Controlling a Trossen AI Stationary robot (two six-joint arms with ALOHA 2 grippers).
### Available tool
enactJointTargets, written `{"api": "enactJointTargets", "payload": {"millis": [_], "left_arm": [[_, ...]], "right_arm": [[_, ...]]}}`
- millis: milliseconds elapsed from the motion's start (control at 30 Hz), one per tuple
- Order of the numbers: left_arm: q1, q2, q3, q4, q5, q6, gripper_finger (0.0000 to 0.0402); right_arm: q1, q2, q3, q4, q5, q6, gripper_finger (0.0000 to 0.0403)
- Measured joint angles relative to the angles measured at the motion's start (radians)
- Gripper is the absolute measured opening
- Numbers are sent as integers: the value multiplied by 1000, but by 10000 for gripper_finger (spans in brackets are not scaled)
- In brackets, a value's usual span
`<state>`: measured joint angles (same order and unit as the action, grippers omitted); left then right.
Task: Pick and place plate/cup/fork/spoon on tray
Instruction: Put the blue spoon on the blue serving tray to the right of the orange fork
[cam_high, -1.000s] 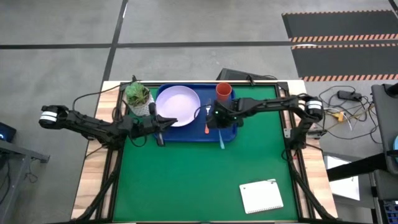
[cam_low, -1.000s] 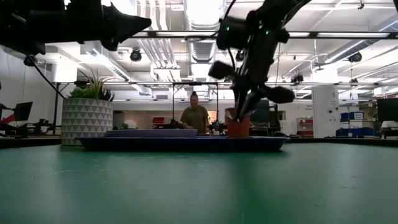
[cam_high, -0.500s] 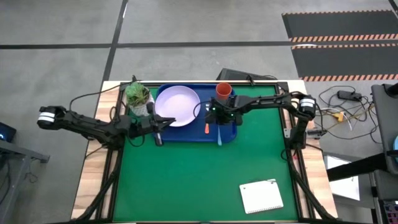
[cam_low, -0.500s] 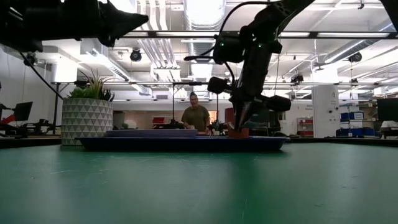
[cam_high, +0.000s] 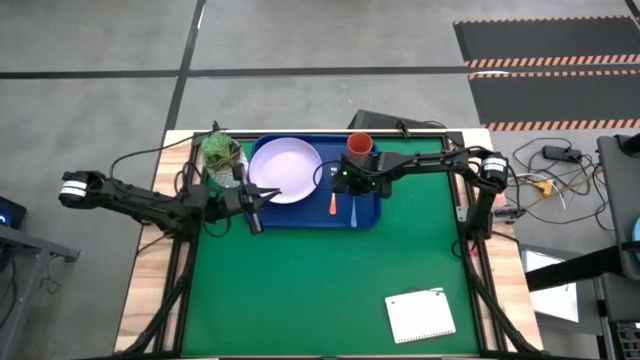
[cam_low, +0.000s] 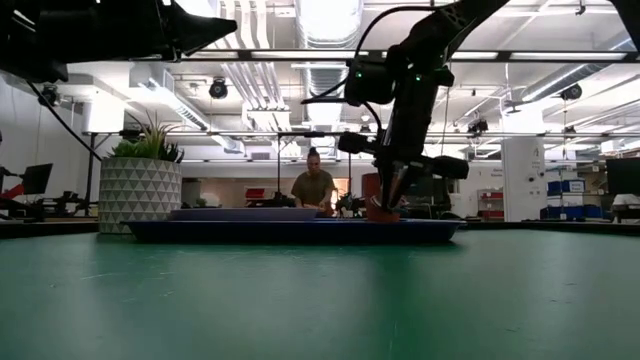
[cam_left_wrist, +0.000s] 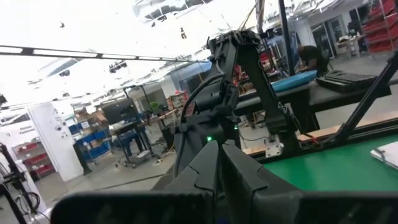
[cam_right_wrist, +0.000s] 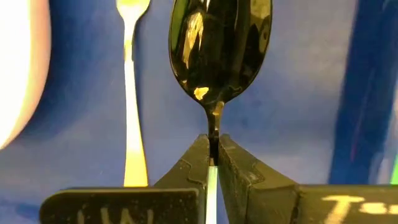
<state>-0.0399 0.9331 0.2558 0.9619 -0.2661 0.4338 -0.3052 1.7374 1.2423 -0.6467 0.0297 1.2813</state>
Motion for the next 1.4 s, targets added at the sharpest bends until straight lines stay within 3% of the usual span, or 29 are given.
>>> {"api": "enactJointTargets", "payload": {"millis": [467,1400], "left_arm": [[0,0,0,38,0,104,0],[0,0,1,77,5,97,0]], "right_arm": [[-57,97,22,3,4,-115,13],[-51,82,30,-29,24,-156,13]]}}
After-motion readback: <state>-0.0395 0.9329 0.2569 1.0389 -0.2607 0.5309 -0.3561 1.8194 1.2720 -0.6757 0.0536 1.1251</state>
